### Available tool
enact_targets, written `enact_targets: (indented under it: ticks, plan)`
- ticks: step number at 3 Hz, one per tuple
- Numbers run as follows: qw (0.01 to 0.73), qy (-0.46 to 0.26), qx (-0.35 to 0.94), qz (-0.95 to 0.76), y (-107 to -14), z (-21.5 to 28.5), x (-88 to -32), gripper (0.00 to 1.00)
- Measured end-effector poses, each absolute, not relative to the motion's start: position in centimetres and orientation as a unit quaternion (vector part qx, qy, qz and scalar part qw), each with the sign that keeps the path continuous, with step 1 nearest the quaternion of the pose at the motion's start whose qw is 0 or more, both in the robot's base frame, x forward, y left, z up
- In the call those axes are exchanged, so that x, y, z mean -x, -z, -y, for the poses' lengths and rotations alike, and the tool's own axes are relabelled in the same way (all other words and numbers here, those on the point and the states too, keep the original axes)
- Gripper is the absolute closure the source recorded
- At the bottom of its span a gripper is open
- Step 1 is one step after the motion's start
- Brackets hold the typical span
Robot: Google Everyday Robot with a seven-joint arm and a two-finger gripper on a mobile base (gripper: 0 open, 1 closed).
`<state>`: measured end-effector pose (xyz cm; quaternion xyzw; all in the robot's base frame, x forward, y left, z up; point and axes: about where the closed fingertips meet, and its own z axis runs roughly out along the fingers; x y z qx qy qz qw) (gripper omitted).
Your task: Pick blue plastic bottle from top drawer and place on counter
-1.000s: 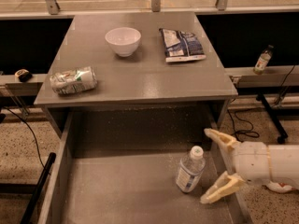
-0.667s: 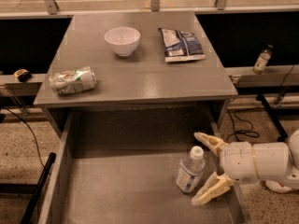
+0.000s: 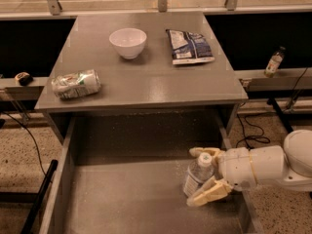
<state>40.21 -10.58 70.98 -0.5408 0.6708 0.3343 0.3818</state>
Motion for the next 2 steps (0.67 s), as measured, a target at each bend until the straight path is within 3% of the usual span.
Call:
enact_targets:
  ticks: [2]
  plan:
    - [0.362, -0.361, 0.525, -0.68, -69.88, 10.11, -40.49, 0.64]
